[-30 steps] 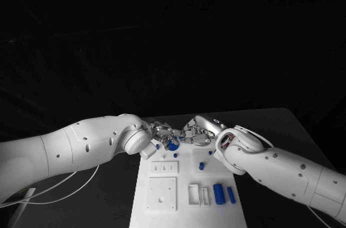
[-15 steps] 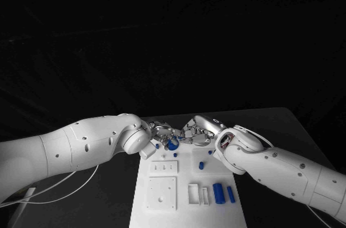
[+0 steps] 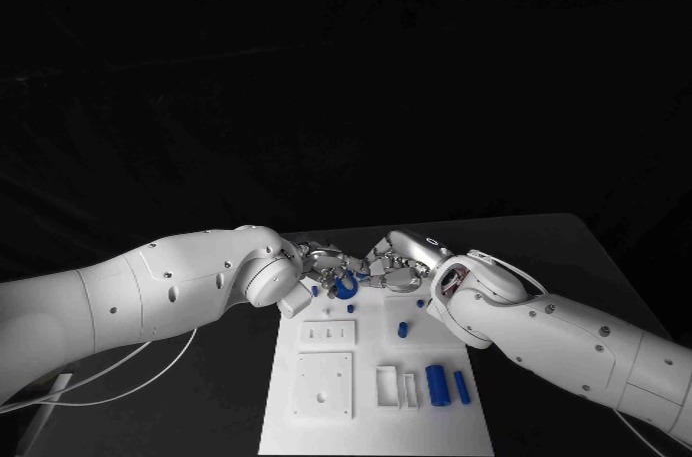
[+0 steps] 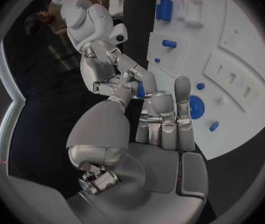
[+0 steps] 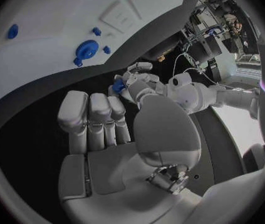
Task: Assemble the parts on the task board
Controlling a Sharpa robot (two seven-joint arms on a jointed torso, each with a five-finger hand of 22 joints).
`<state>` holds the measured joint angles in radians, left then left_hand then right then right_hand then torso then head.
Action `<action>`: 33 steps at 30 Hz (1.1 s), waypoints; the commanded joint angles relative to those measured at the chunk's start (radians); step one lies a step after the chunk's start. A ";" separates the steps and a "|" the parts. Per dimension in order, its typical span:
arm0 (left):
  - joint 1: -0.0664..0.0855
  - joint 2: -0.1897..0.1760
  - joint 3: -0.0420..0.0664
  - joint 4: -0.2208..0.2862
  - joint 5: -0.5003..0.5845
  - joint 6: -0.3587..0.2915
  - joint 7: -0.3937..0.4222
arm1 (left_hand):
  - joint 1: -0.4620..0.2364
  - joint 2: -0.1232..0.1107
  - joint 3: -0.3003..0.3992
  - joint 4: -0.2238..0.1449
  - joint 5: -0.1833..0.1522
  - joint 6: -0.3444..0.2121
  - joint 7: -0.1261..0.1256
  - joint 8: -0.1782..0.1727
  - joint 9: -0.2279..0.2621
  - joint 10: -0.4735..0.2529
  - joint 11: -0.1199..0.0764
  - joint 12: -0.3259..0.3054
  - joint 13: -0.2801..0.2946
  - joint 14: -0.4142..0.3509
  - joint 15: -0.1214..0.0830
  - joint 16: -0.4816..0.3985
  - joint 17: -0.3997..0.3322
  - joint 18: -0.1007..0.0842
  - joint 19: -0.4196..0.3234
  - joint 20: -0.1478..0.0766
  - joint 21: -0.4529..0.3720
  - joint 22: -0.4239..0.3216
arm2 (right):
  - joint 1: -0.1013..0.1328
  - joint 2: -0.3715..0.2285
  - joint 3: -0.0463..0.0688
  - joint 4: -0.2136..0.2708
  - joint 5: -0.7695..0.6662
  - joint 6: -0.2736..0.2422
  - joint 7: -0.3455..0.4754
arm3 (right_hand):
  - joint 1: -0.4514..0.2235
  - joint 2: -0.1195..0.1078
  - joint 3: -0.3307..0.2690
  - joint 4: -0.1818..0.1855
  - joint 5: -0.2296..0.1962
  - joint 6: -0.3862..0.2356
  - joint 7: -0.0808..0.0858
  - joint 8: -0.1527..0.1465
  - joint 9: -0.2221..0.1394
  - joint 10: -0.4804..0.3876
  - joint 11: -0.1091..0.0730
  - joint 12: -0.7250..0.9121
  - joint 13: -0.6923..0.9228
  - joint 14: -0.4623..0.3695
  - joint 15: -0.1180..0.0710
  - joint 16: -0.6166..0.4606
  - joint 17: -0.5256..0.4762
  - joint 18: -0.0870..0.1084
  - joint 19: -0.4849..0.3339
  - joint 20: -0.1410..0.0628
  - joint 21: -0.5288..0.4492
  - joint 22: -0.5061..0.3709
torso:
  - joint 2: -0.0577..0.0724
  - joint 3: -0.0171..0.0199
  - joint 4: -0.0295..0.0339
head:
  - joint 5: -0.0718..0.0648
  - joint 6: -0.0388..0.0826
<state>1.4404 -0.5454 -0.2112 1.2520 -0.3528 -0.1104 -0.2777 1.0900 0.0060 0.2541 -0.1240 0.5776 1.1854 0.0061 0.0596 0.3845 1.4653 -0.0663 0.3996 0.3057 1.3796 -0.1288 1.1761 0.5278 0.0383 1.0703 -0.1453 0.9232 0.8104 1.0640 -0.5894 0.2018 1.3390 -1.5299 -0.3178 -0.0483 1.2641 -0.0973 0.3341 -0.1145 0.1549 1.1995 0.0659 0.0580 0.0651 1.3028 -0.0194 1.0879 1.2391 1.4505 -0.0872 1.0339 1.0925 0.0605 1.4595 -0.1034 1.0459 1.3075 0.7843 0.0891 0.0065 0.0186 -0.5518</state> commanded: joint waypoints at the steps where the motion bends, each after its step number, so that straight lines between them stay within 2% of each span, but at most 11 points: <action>1: 0.001 0.000 0.003 0.006 -0.002 0.030 0.026 | 0.015 0.014 -0.004 -0.002 -0.005 0.041 -0.027 0.007 0.708 0.040 -0.009 0.009 0.005 0.000 -0.007 0.012 0.001 -0.007 0.003 -0.007 0.003 0.005 | -0.003 -0.003 -0.002 -0.007 -0.010 0.014 -0.009 | 0.007 0.003 0.002 0.001 0.006 0.008 0.000 0.005 0.001 0.006 -0.002 0.001 0.001 0.003 -0.001 0.000 0.001 -0.005 0.009 -0.003 0.004 0.138 | 0.000 0.0004 0.0004 | 0.000 -0.002; 6: -0.001 -0.002 0.003 0.005 -0.018 0.027 0.035 | 0.024 0.012 -0.012 -0.006 -0.014 0.067 -0.032 0.006 0.723 0.044 -0.008 0.036 0.014 -0.004 -0.011 0.032 0.013 -0.010 0.004 -0.011 0.002 0.016 | -0.004 -0.006 -0.002 -0.008 -0.009 0.010 -0.008 | 0.003 0.003 0.000 0.003 0.007 0.009 -0.001 0.005 0.001 0.006 -0.002 0.001 0.001 0.003 -0.002 0.000 0.002 -0.005 0.009 -0.003 0.003 0.138 | -0.001 0.0003 -0.0002 | 0.000 -0.004; 19: -0.006 -0.010 0.002 0.007 -0.033 0.017 0.041 | 0.036 0.016 -0.024 -0.007 -0.023 0.093 -0.037 0.006 0.717 0.047 -0.008 0.075 -0.003 0.008 -0.013 0.046 0.084 -0.011 0.011 -0.013 -0.009 0.034 | -0.006 -0.011 -0.002 -0.016 -0.005 0.001 -0.007 | -0.001 0.001 -0.005 0.008 0.007 0.006 -0.001 0.005 0.001 0.006 -0.002 -0.001 0.000 0.003 -0.002 -0.001 0.001 -0.005 0.009 -0.003 0.000 0.137 | -0.001 -0.0004 -0.0003 | 0.000 -0.006; 28: -0.006 -0.012 0.002 0.008 -0.036 0.011 0.036 | 0.041 0.034 -0.042 0.003 -0.082 0.110 -0.042 0.006 0.736 0.048 -0.011 0.104 -0.009 0.022 -0.015 0.055 0.127 -0.012 0.021 -0.015 -0.016 0.043 | -0.008 -0.013 -0.001 -0.017 0.005 -0.010 -0.007 | -0.008 0.000 -0.010 0.018 0.007 0.005 -0.002 0.004 0.001 0.007 -0.003 0.000 0.001 0.004 -0.002 -0.002 0.001 -0.004 0.010 -0.003 0.000 0.137 | 0.000 -0.0005 0.0004 | -0.001 -0.007; 33: -0.007 -0.013 0.002 0.006 -0.037 0.006 0.030 | 0.044 0.041 -0.049 0.008 -0.099 0.113 -0.043 0.006 0.742 0.048 -0.012 0.112 -0.012 0.026 -0.016 0.057 0.141 -0.013 0.024 -0.015 -0.019 0.048 | -0.011 -0.019 -0.001 -0.017 0.007 -0.009 -0.010 | -0.008 -0.002 -0.014 0.025 0.006 0.003 -0.002 0.004 0.001 0.006 -0.003 -0.002 0.000 0.004 -0.002 -0.004 0.001 -0.004 0.010 -0.003 -0.003 0.136 | 0.000 -0.0005 0.0008 | 0.000 -0.009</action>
<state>1.4335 -0.5585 -0.2097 1.2571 -0.3839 -0.1070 -0.2516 1.1313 0.0372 0.2084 -0.1163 0.4795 1.2104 0.0309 0.0589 0.3823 1.4655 -0.0732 0.5081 0.2941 1.3968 -0.1441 1.2269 0.6693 0.0381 1.0864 -0.1611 0.9073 0.8573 1.0552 -0.6067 0.2005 1.3214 -1.5259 -0.3235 -0.0556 1.2650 -0.0963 0.3190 -0.0935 0.1600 1.1999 0.0657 0.0589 0.0667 1.3028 -0.0194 1.0879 1.2388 1.4504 -0.0871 1.0339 1.0933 0.0605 1.4595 -0.1034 1.0459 1.3073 0.7842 0.0884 0.0065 0.0178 -0.5594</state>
